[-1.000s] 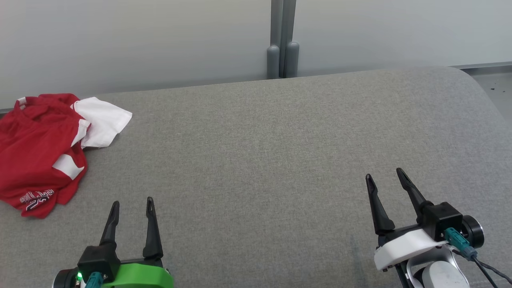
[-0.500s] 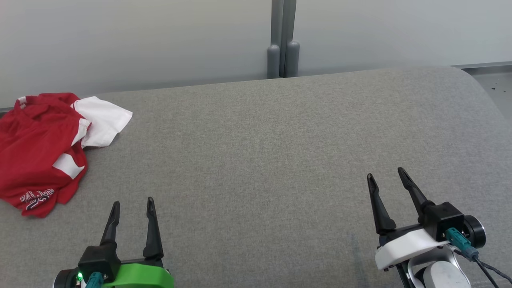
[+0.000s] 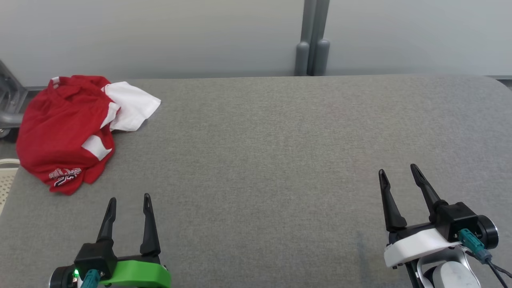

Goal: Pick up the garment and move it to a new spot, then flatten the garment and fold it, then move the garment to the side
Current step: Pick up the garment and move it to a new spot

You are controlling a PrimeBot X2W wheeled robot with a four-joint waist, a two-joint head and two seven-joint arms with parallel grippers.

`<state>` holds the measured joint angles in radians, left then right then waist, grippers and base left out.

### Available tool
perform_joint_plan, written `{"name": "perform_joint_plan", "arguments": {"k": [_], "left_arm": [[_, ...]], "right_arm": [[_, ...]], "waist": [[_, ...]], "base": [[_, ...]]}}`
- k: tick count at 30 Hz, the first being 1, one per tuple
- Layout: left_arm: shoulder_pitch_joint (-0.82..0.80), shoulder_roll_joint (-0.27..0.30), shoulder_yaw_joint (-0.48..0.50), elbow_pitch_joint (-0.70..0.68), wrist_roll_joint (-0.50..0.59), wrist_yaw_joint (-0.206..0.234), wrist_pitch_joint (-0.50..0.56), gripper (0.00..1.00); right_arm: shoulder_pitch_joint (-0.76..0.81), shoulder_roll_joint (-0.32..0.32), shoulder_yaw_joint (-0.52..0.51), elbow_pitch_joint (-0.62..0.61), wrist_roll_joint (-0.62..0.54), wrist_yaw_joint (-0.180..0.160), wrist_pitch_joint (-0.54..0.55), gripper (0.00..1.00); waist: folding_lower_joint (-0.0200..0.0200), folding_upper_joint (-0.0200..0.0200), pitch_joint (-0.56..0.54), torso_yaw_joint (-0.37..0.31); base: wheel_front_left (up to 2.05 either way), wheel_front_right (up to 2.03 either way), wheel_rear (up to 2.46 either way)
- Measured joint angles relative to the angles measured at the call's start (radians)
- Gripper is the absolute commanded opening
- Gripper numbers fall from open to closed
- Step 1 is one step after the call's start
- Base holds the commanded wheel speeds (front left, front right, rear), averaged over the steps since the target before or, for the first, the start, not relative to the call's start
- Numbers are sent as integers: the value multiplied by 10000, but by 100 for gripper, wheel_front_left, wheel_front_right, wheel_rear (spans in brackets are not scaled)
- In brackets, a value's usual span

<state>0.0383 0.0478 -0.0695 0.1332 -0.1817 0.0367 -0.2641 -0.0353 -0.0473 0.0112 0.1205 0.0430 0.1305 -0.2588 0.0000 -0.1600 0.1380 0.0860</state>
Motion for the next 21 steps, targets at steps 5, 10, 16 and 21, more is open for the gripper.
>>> {"name": "perform_joint_plan", "arguments": {"k": [5, 10, 16, 21], "left_arm": [[-36, -4, 71, -58, 58, -2, 0, 100], [-33, -2, 278, -121, 67, 2, 0, 100], [-22, 0, 324, -186, -8, 35, -2, 100], [17, 0, 276, -198, -40, 48, -2, 100]], "right_arm": [[100, -2, -69, -117, -6, 0, -13, 100], [110, 2, 19, -203, -2, 0, -13, 100], [105, 6, 96, -257, -33, 0, -15, 100], [92, 4, 163, -230, -36, 0, -13, 100]], "waist": [[0, 0, 57, 737], [0, 0, 124, 1598], [0, 0, 230, 2626], [0, 0, 342, 3309]], "base": [[0, 0, 0], [0, 0, 0], [0, 0, 0], [0, 0, 0]]}}
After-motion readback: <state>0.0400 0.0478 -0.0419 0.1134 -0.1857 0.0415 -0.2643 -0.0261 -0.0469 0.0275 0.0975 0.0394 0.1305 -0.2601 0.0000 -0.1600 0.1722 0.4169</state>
